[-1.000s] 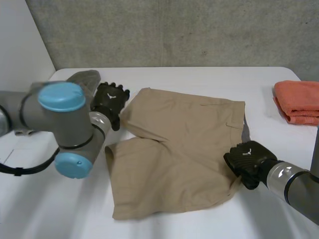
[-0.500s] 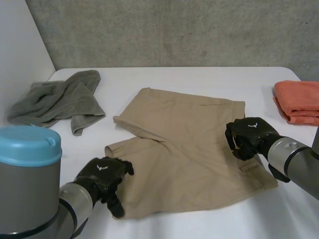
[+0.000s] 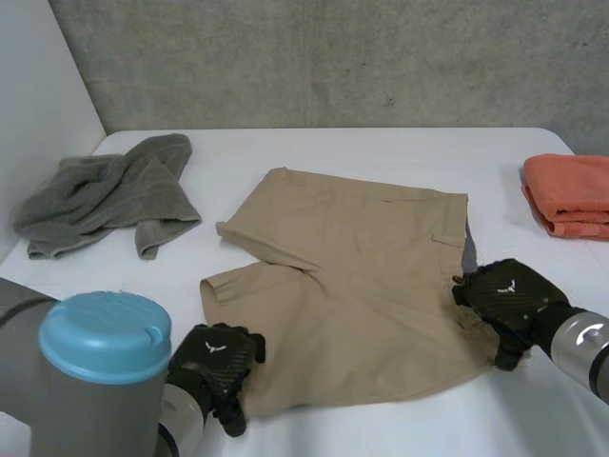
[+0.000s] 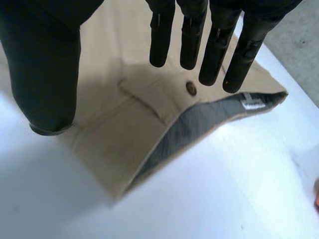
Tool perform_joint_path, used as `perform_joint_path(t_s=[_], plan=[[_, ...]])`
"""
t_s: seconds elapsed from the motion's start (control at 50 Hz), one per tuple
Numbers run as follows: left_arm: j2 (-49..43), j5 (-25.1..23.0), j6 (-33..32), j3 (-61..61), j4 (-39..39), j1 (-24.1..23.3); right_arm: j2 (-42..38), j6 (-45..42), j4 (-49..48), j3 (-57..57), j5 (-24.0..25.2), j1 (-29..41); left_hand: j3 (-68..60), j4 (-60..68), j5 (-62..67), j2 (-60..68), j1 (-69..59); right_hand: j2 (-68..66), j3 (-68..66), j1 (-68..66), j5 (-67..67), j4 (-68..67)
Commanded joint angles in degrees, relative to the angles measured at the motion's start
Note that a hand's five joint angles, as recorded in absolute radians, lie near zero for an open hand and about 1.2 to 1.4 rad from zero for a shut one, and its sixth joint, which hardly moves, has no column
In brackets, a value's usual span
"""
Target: Fold the laundry.
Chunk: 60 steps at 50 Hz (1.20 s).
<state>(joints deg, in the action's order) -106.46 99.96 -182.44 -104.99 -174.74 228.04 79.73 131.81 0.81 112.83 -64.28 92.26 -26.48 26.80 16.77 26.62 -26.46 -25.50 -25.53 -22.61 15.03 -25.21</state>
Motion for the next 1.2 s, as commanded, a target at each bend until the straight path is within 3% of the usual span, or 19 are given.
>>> perform_joint_path(t_s=[0.02, 0.16, 0.4, 0.52, 0.56, 0.6, 0.7, 0.88, 0.96, 1.1, 1.2], plan=[[-2.3, 0.5, 0.0, 0.3, -1.7, -2.4, -0.5, -3.6, -0.6, 2.0, 0.2, -1.1, -5.1, 4.8, 4.8, 5.0, -5.1, -1.1, -1.0, -3.9, 1.5, -1.3], [-3.8, 2.4, -0.4, 0.7, -3.0, -2.9, -2.1, -3.6, -2.5, 2.1, 2.3, -1.8, -8.1, 7.8, 7.8, 8.0, -8.1, -10.8, -10.8, -13.7, 11.3, -11.1], [-5.5, 3.9, -0.9, 0.8, -6.9, -3.6, -5.5, -2.8, -5.2, 2.0, 4.5, -1.7, -18.9, 18.6, 18.6, 18.8, -18.9, -53.8, -53.8, -56.7, 54.3, -54.1], [-7.3, 4.1, -1.0, 1.0, -8.3, -3.6, -5.6, -2.7, -5.3, 2.0, 4.4, -1.6, -25.4, 25.1, 25.1, 25.3, -25.4, -54.5, -54.5, -57.4, 55.0, -54.8], [-7.4, 4.4, -1.3, 1.0, -8.8, -3.6, -5.5, -2.6, -5.3, 2.0, 4.3, -1.6, -34.5, 34.2, 34.2, 34.3, -34.5, -54.5, -54.5, -57.4, 55.0, -54.8], [-7.0, 5.3, -2.3, 1.1, -9.6, -3.6, -5.5, -2.6, -5.2, 2.1, 4.1, -1.6, -52.6, 52.3, 52.4, 52.5, -52.7, -54.5, -54.5, -57.4, 55.0, -54.8], [-4.6, 8.8, -6.0, 1.2, -11.1, -3.6, -4.8, -2.9, -4.2, 2.0, 3.4, -1.7, -53.5, 53.2, 53.2, 53.4, -53.5, -54.5, -54.5, -57.4, 55.0, -54.8], [5.2, 9.8, -18.1, 0.3, -9.3, -3.7, 4.1, -4.4, 9.8, -1.2, 4.3, -1.9, -53.5, 53.2, 53.2, 53.4, -53.5, -54.5, -54.5, -57.4, 55.0, -54.8], [9.9, 9.6, -24.3, -0.5, -2.3, -4.6, 7.1, -7.7, 18.9, -2.7, 3.8, -1.9, -53.5, 53.2, 53.2, 53.4, -53.5, -54.5, -54.5, -57.4, 55.0, -54.8], [11.5, 9.4, -25.9, 0.0, 13.8, -8.5, 8.7, -22.1, 39.2, -4.1, 4.2, -5.3, -53.5, 53.2, 53.2, 53.4, -53.5, -54.5, -54.5, -57.4, 55.0, -54.8], [10.8, 9.4, -24.0, 1.8, 7.2, -6.8, 7.3, -19.9, 38.0, -4.6, 5.3, -7.4, -53.5, 53.2, 53.2, 53.4, -53.5, -54.5, -54.5, -57.4, 55.0, -54.8]])
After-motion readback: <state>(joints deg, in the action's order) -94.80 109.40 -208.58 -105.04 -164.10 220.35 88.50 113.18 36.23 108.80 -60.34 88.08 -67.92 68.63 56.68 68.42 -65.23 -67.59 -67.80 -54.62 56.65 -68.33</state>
